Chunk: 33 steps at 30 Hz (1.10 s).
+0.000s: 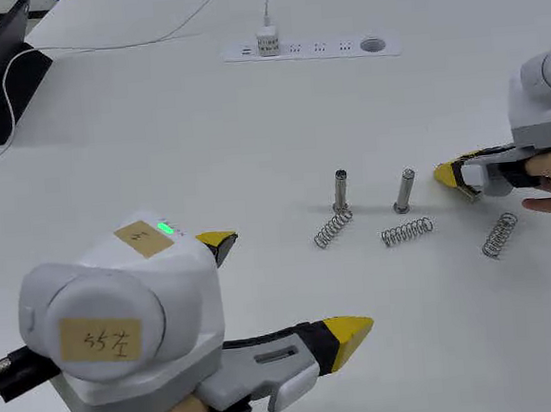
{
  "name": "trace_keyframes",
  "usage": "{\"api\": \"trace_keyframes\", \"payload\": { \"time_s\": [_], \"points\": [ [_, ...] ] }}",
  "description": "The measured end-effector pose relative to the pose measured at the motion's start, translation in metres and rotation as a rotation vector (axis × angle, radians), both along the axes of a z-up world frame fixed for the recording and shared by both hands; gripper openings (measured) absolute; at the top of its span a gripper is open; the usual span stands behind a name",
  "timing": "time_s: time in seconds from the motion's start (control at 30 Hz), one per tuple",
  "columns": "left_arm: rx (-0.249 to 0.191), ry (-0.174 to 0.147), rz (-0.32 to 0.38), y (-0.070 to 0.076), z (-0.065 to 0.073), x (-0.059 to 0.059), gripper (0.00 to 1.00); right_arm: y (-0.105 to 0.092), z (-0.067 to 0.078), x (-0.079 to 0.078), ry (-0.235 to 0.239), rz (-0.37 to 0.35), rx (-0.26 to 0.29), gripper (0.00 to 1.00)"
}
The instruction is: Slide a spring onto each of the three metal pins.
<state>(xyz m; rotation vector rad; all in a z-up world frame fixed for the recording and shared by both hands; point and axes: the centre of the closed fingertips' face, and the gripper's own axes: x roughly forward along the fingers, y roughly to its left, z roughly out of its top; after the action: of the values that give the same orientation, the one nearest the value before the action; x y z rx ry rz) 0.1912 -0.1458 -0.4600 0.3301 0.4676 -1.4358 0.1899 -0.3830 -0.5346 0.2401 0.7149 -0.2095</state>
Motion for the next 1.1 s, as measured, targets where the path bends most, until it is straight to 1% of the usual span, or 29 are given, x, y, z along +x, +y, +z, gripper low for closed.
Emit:
{"api": "trace_keyframes", "payload": {
  "time_s": [0.13,0.23,0.33,0.57,0.8,0.97,1.03,1.1],
  "points": [
    [-0.005,-0.003,-0.001,0.001,0.002,0.0,0.86,0.002,0.008,-0.003,-0.022,-0.008,0.014,0.09],
    [-0.012,-0.005,0.0,0.0,0.004,-0.001,0.85,0.004,0.016,-0.007,-0.038,-0.004,0.006,0.09],
    [-0.018,-0.005,-0.003,0.0,0.005,-0.003,0.84,0.005,0.021,-0.01,-0.054,0.0,0.006,0.09],
    [-0.028,-0.01,0.0,0.002,0.009,-0.004,0.83,0.008,0.031,-0.017,-0.067,0.009,-0.006,0.09],
    [-0.035,-0.018,0.008,0.004,0.013,-0.004,0.83,0.014,0.037,-0.023,-0.063,0.026,-0.031,0.09],
    [-0.042,-0.022,0.005,0.005,0.016,-0.006,0.83,0.016,0.04,-0.028,-0.048,0.051,-0.065,0.09],
    [-0.047,-0.016,0.006,0.004,0.017,-0.007,0.83,0.017,0.041,-0.029,-0.04,0.066,-0.075,0.09],
    [-0.05,-0.016,0.004,0.004,0.017,-0.008,0.83,0.018,0.041,-0.031,-0.03,0.076,-0.084,0.09]
  ]
}}
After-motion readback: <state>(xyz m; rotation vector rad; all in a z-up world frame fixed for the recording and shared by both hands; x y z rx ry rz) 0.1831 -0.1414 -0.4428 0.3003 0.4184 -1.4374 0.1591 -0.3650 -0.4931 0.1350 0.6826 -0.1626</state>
